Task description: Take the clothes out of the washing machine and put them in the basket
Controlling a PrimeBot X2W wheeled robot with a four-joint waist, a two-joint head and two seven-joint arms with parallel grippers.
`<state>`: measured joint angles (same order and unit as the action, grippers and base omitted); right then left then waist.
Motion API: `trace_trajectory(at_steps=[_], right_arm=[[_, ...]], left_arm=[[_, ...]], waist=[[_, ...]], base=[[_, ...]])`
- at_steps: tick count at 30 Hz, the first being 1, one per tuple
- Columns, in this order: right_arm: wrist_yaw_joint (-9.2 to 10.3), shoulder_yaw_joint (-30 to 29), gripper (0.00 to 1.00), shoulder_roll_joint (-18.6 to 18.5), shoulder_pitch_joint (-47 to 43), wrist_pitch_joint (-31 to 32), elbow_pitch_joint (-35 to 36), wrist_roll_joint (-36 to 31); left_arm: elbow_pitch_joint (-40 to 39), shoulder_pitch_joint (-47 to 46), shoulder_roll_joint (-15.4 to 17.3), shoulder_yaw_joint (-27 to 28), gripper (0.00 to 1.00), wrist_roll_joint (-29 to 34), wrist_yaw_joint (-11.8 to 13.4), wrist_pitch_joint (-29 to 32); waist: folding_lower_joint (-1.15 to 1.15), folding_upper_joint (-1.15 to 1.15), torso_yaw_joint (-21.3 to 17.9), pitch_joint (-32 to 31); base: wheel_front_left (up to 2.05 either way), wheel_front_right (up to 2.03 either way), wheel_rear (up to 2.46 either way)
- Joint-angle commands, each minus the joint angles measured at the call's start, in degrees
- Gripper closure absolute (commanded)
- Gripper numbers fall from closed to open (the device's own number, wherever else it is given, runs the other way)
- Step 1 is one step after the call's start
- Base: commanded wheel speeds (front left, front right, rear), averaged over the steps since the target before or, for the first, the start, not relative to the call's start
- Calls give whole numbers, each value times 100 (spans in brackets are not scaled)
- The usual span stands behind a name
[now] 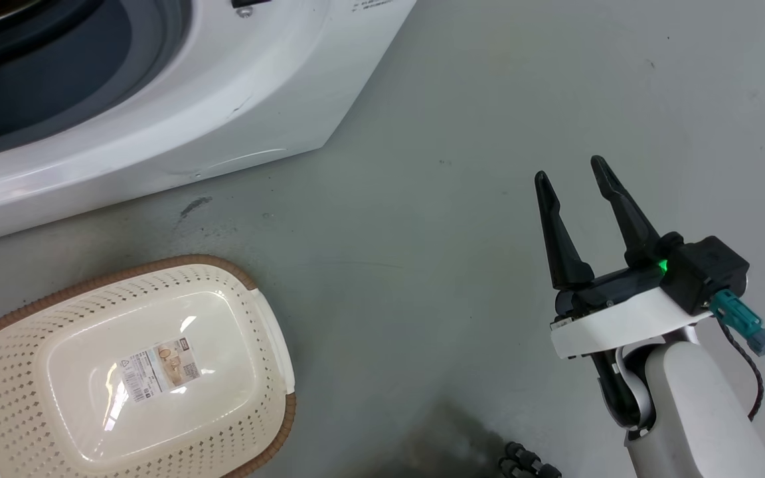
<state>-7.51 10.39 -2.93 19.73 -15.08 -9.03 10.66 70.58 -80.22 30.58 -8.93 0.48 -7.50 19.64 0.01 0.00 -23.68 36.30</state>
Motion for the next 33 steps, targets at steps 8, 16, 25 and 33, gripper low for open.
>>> trace_trajectory(at_steps=[8,16,25,33], right_arm=[[4,50,0,9,121,-12,117,139],[4,-14,0,8,97,-11,285,148],[4,-123,0,6,16,-11,128,-77],[4,-307,0,6,-229,-12,-35,-384]], left_arm=[[201,-243,31,-193,100,-474,3,1337],[-193,-244,165,-235,100,-667,92,1065],[-726,588,-104,-186,100,-804,456,-873],[-697,1447,-645,-104,100,-1062,598,-2348]], waist=[[-1,0,-79,90],[-1,0,-17,35],[-1,0,250,-587],[-1,0,569,-1397]], base=[[0,0,0],[0,0,0],[0,0,0],[0,0,0]])
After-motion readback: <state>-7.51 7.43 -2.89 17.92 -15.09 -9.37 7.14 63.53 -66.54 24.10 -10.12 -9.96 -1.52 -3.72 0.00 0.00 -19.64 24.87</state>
